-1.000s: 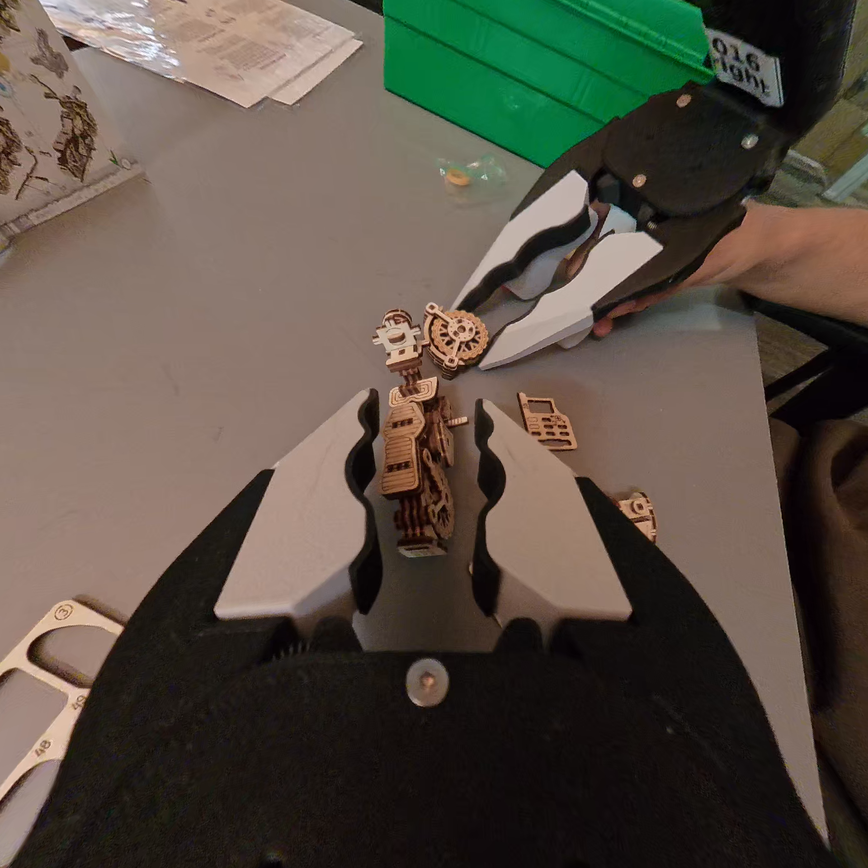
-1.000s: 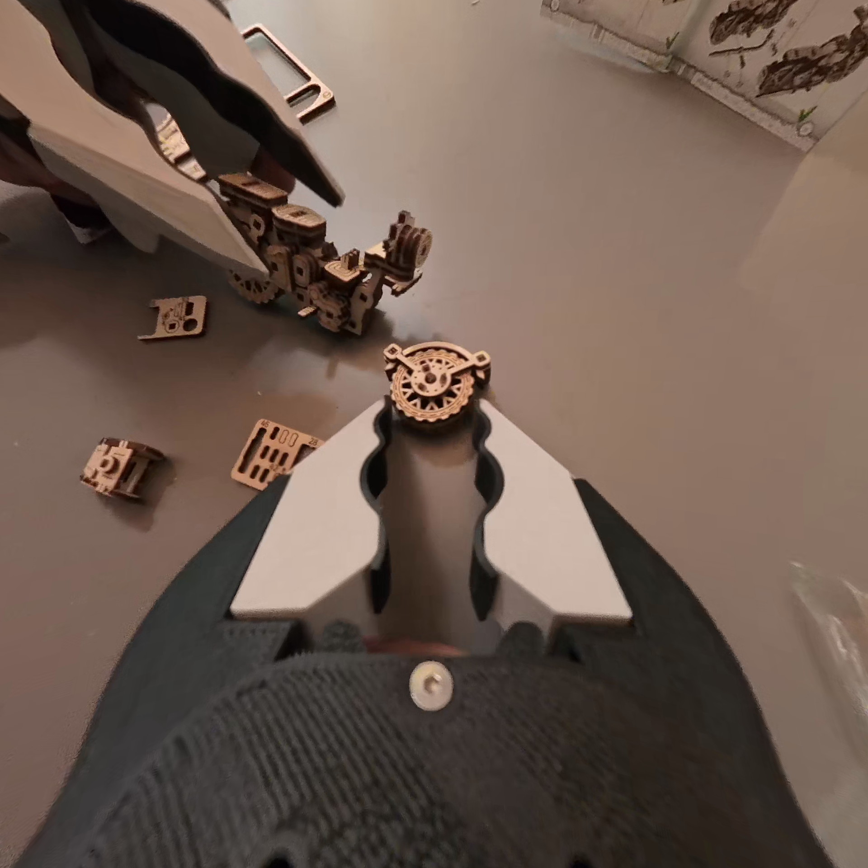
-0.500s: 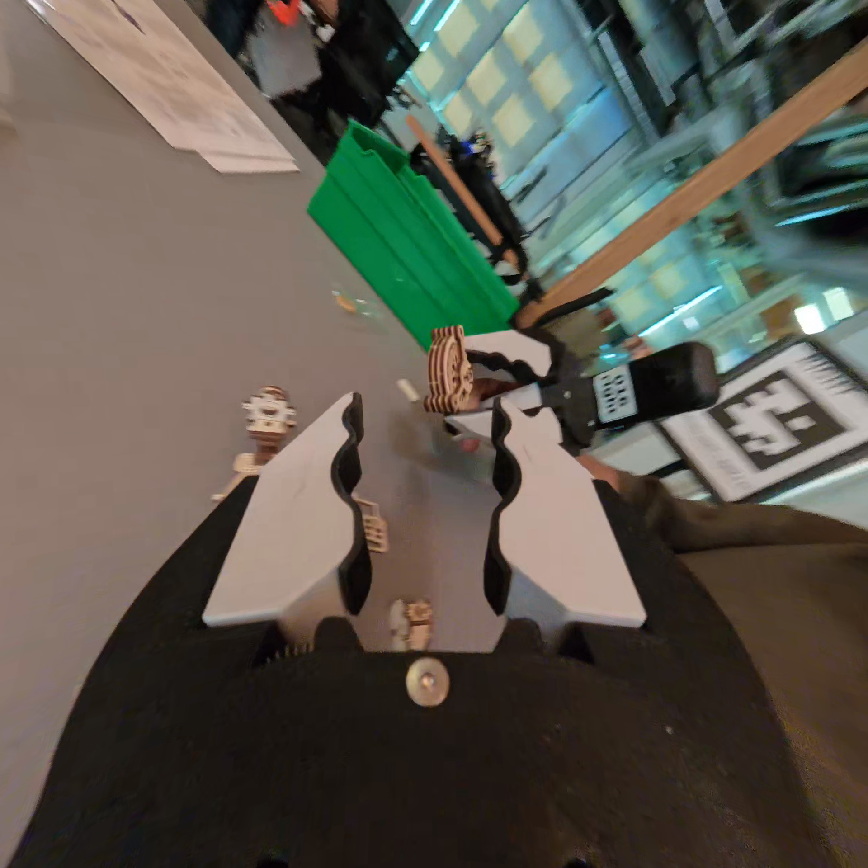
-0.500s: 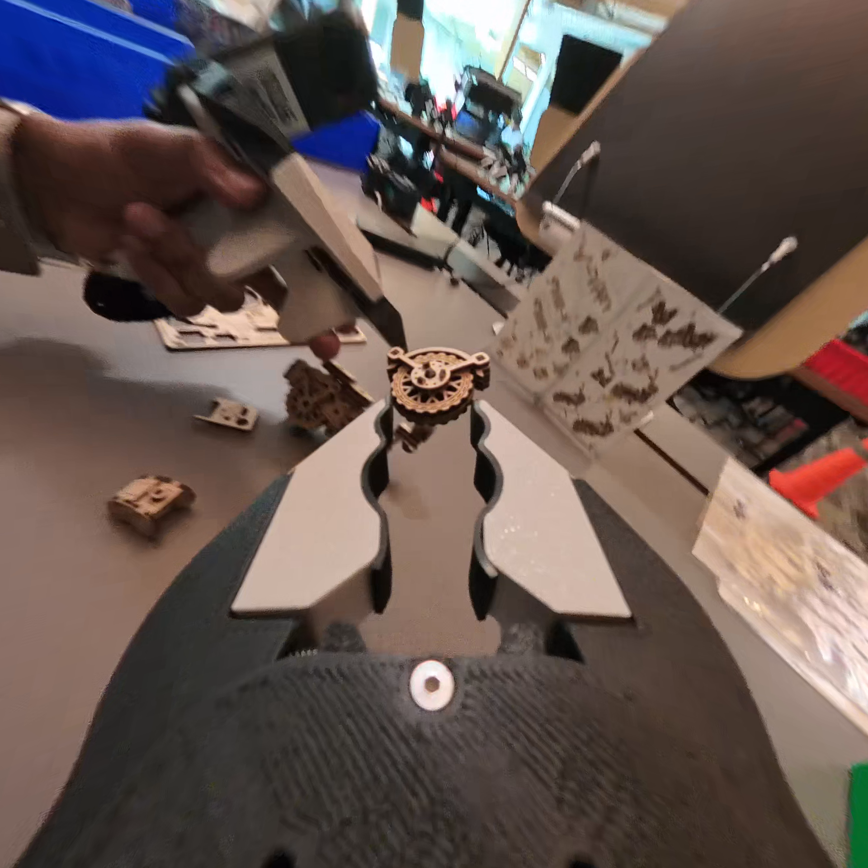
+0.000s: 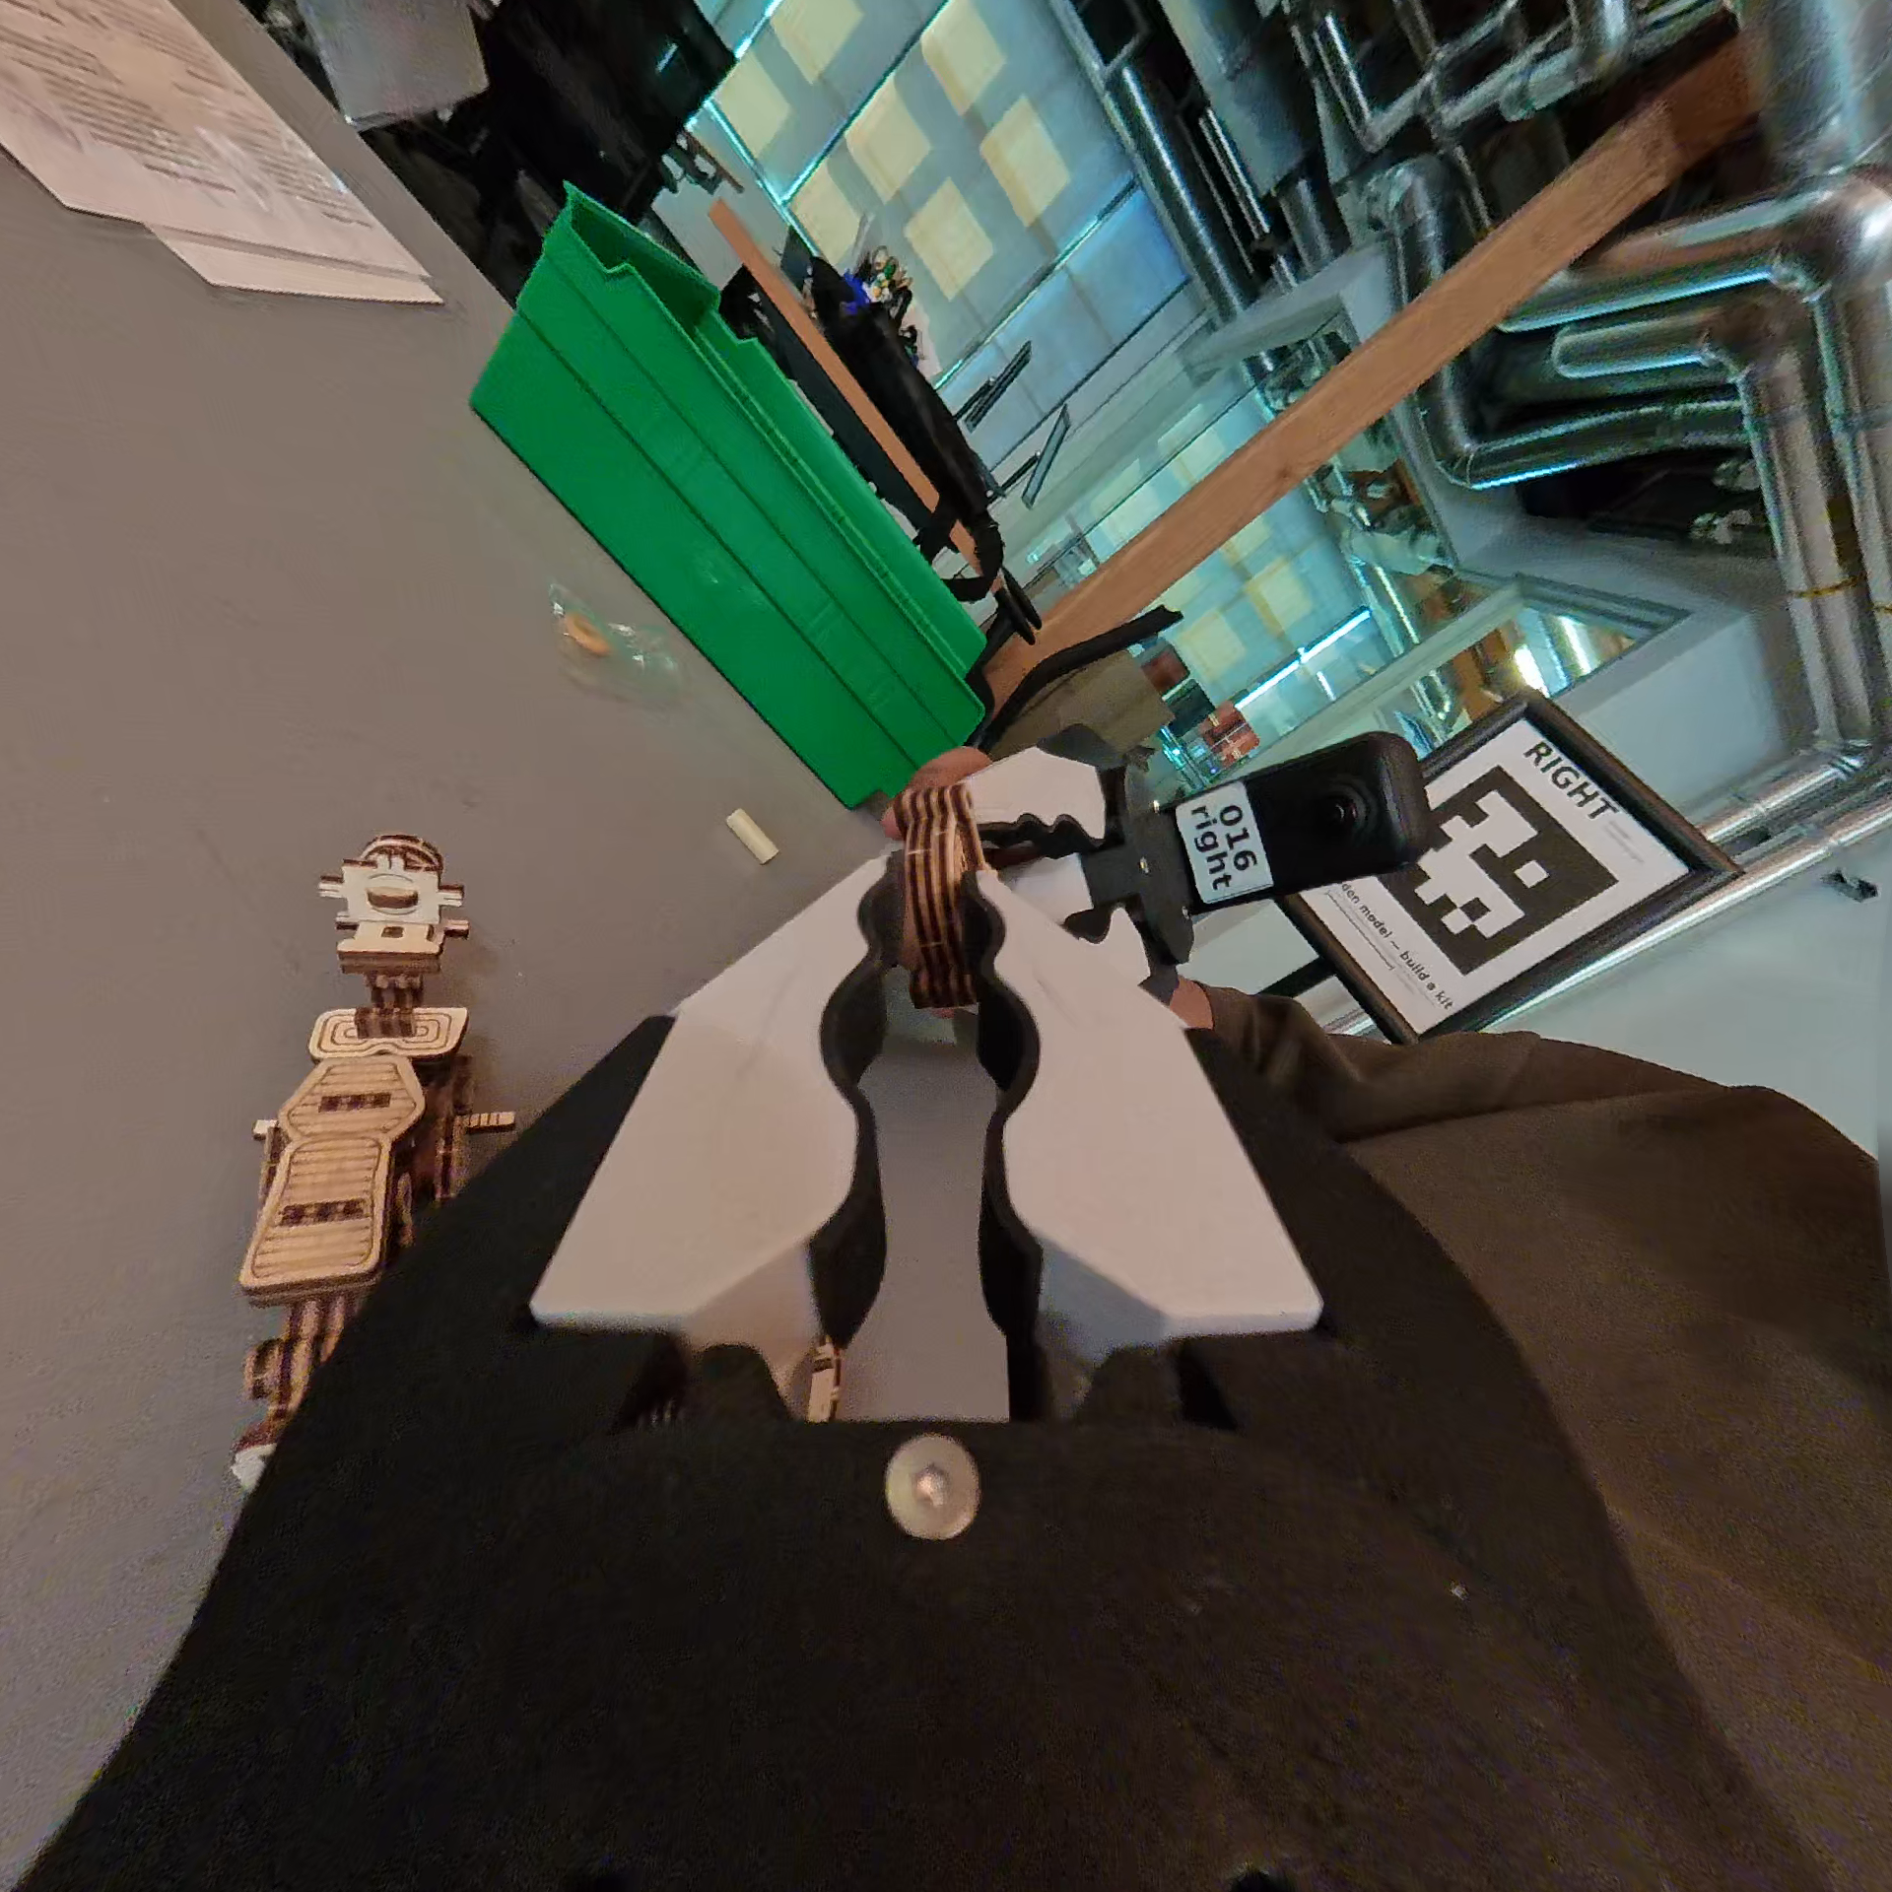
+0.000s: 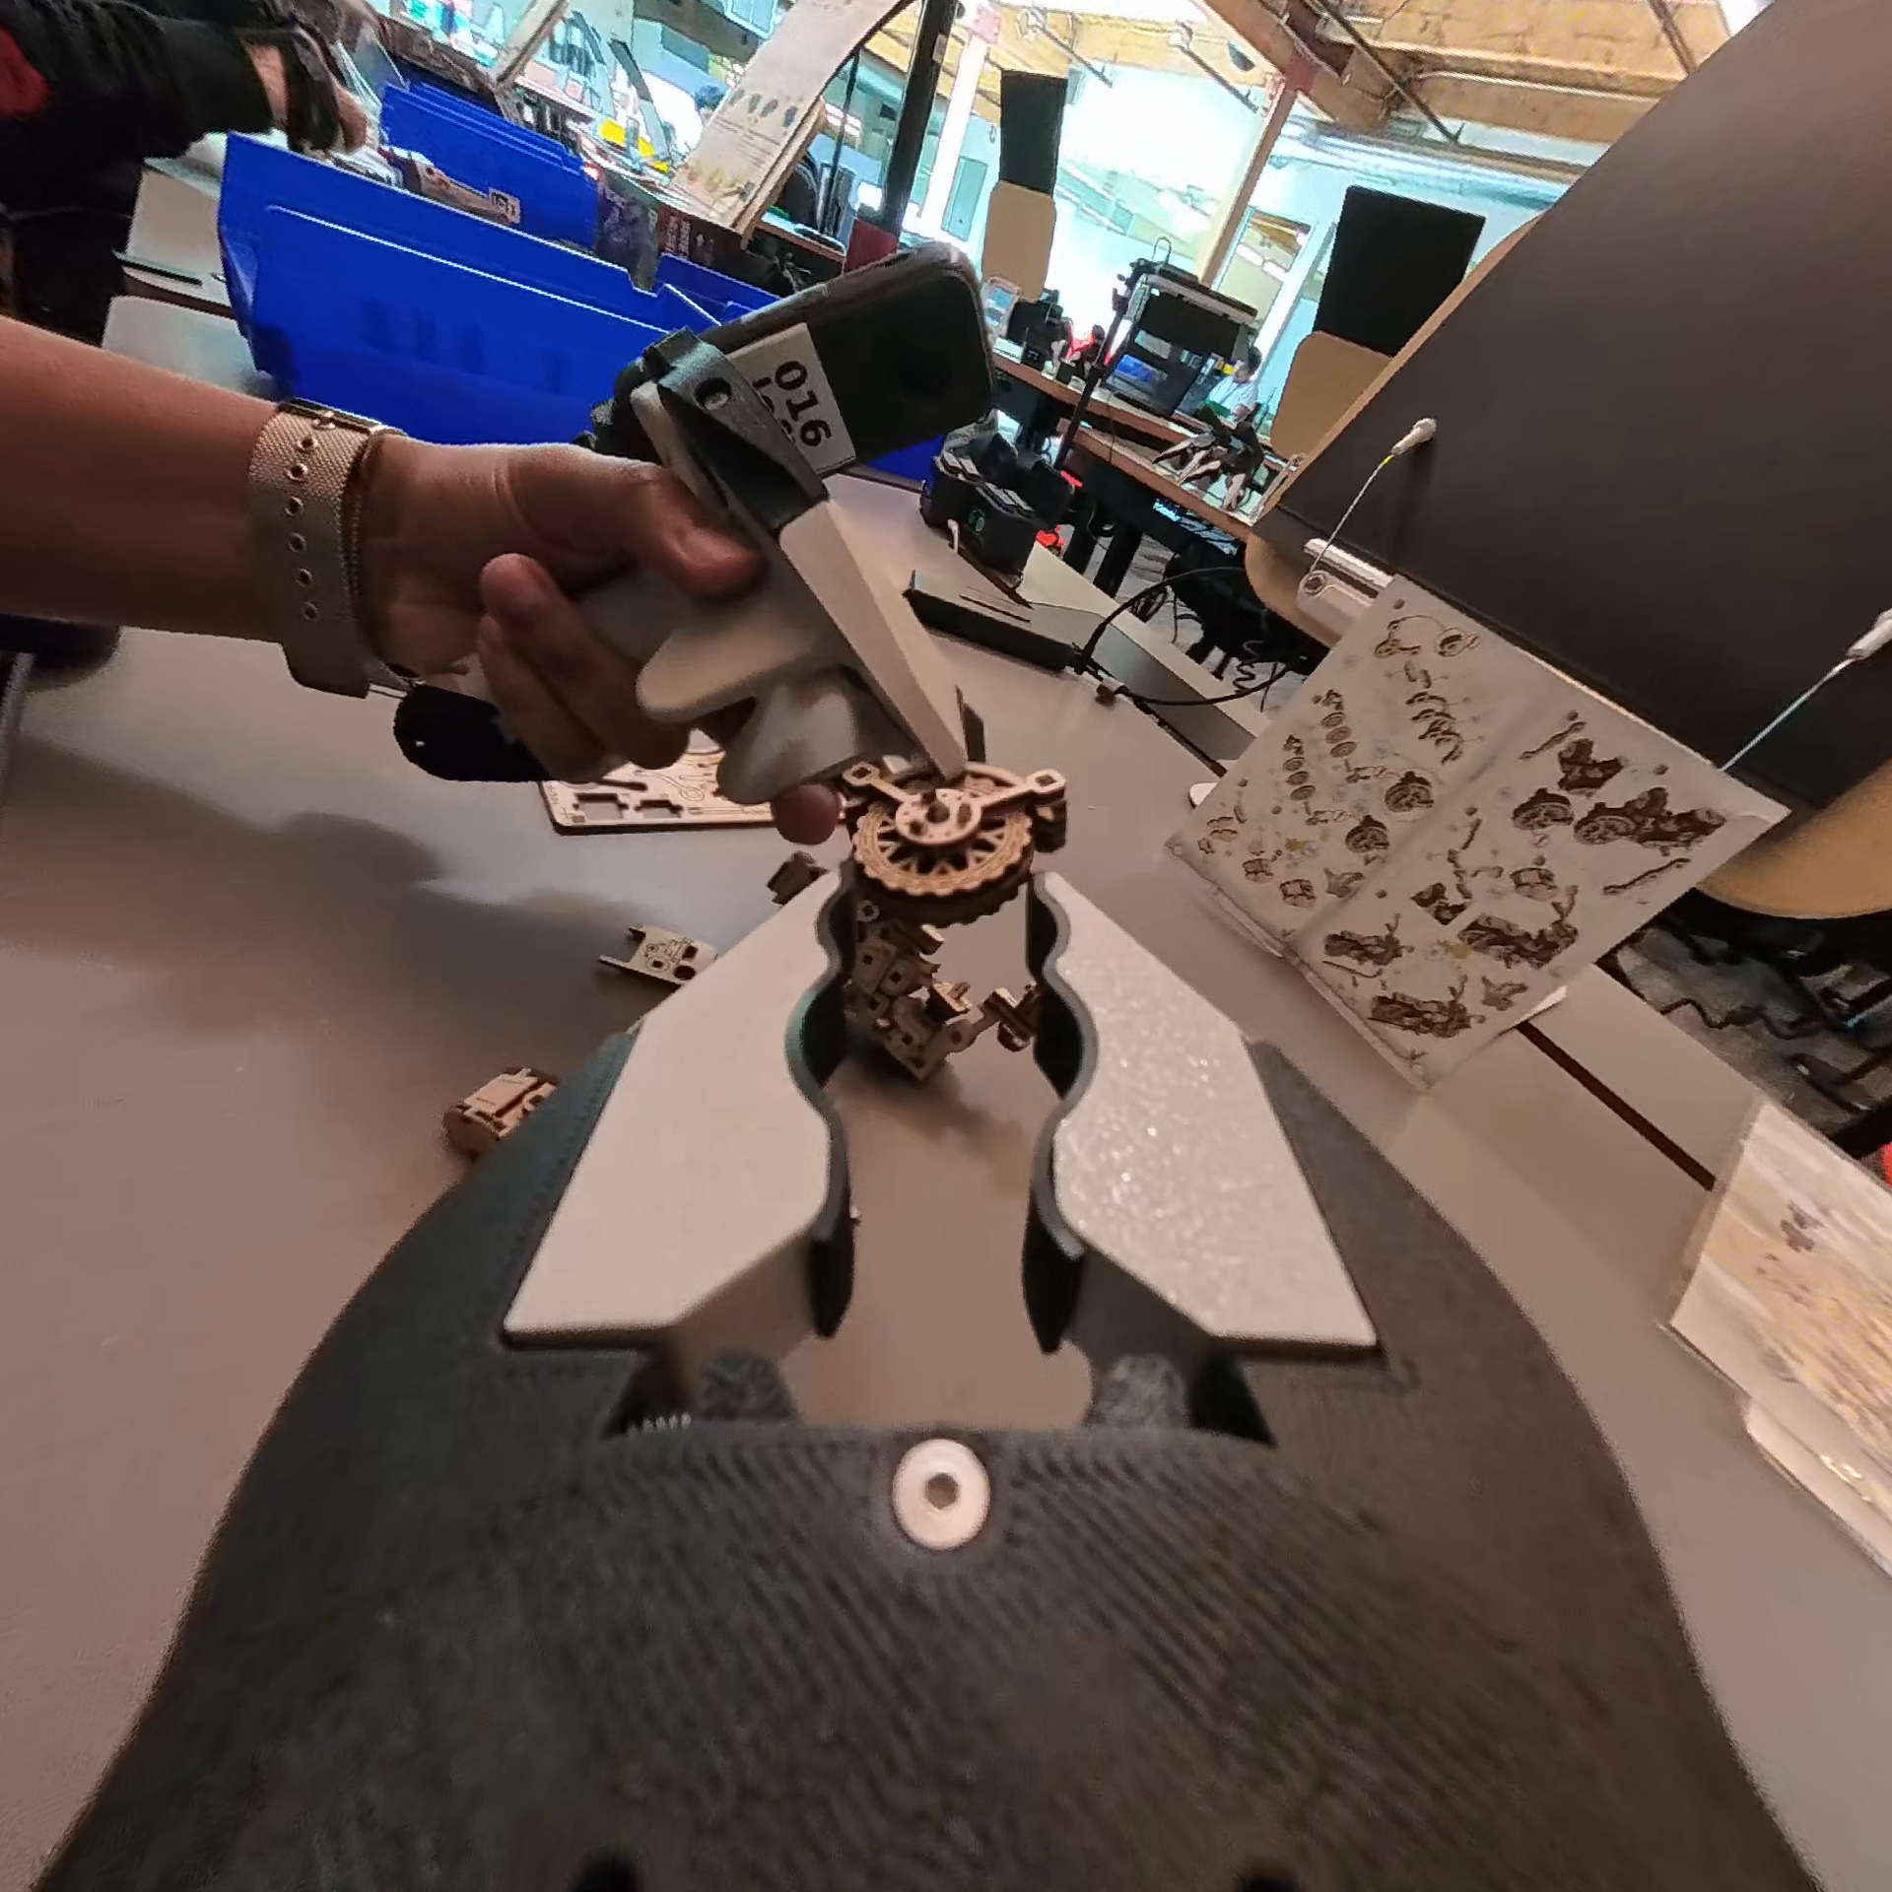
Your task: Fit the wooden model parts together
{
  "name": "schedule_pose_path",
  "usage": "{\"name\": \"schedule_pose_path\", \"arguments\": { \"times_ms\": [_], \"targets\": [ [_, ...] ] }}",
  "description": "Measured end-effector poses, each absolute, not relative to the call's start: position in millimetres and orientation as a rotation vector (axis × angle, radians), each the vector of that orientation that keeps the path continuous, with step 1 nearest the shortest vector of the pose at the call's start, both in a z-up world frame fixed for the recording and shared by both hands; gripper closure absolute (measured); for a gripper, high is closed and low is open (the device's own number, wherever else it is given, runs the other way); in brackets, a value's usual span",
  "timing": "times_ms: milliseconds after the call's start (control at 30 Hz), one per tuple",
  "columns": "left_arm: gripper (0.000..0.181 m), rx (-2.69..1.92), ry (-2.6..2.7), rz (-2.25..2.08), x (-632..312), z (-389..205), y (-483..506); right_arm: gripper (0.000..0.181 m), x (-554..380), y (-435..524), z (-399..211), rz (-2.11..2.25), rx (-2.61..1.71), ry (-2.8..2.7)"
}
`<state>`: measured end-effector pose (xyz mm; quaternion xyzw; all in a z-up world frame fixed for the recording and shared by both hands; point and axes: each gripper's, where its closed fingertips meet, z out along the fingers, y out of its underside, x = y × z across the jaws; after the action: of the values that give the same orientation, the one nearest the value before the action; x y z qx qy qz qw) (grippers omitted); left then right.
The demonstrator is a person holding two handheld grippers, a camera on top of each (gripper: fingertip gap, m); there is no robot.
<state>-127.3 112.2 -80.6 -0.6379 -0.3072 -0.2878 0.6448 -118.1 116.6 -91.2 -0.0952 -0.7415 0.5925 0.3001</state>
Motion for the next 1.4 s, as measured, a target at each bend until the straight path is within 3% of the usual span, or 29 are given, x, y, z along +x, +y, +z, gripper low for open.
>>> {"name": "schedule_pose_path", "arguments": {
  "times_ms": [300,467,667,1233,1300,1367,1400],
  "targets": [
    [0.175,-1.508,-0.630,-0.509,-127.8,-81.0,111.9,0.151,-119.1,115.8,-95.9,1.735,-0.425,-2.060],
    [0.174,-1.591,-0.527,-0.336,-124.7,-83.5,112.8,0.139,-121.6,120.8,-95.3,2.010,-0.670,-2.162],
    [0.175,-1.683,-0.362,-0.215,-109.3,-90.2,118.3,0.151,-115.7,125.0,-89.3,2.272,-0.806,-2.252],
    [0.174,-1.687,-0.325,-0.262,-101.1,-91.3,120.5,0.168,-107.2,123.9,-87.4,2.230,-0.662,-2.275],
    [0.165,-1.690,-0.354,-0.218,-108.1,-91.1,118.9,0.168,-110.8,125.9,-86.3,2.214,-0.659,-2.246],
    [0.138,-1.691,-0.390,-0.154,-118.4,-89.7,113.5,0.168,-121.1,131.8,-86.1,2.190,-0.720,-2.197],
    [0.132,-1.695,-0.422,-0.115,-126.1,-89.7,109.2,0.168,-127.7,135.8,-87.4,2.169,-0.762,-2.175]
  ]
}}
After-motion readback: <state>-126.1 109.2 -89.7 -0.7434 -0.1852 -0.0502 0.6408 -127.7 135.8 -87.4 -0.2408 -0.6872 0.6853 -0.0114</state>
